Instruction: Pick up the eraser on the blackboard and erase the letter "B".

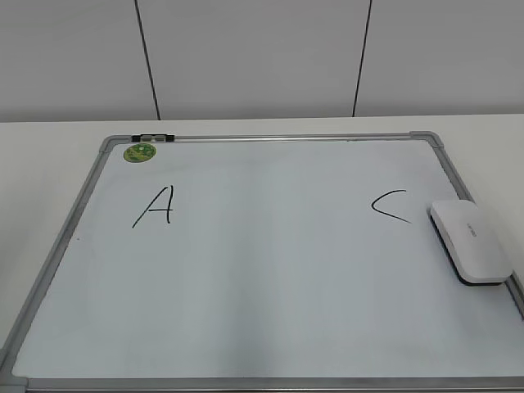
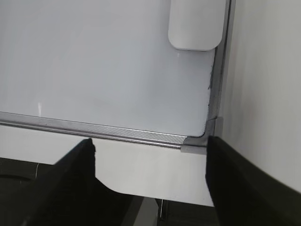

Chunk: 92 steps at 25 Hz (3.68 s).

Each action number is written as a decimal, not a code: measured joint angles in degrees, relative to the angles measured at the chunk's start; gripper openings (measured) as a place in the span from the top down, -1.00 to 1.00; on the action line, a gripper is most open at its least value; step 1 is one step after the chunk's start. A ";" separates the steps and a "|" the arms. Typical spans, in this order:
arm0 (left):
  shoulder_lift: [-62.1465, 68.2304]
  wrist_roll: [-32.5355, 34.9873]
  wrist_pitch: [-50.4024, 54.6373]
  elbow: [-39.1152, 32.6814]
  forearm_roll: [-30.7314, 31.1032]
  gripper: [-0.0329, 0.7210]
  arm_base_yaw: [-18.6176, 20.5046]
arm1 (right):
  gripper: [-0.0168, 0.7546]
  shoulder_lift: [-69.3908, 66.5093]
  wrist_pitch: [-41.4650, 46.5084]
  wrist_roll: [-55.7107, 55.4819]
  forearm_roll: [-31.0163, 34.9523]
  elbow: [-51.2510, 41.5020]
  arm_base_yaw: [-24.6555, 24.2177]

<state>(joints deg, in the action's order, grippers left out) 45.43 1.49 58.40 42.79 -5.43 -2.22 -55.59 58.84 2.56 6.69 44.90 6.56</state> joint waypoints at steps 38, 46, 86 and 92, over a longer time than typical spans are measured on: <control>-30.41 -12.33 4.63 -13.04 14.56 -0.25 -2.78 | -0.44 19.11 5.88 1.10 -7.45 -16.36 0.00; -30.41 -12.40 4.63 -13.13 14.56 -0.25 -2.78 | -0.44 19.11 5.51 4.53 -5.20 -16.36 0.00; -44.46 -12.46 4.74 -13.13 14.56 -0.25 -2.78 | -0.44 48.29 6.41 4.63 -5.31 -16.36 -4.93; -44.46 -12.46 4.82 -13.13 14.56 -0.25 -2.78 | -0.44 56.30 6.76 4.63 -5.31 -16.36 -5.75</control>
<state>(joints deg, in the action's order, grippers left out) 0.98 -10.97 63.22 29.66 9.13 -4.99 0.70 65.60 7.19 1.38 28.54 0.81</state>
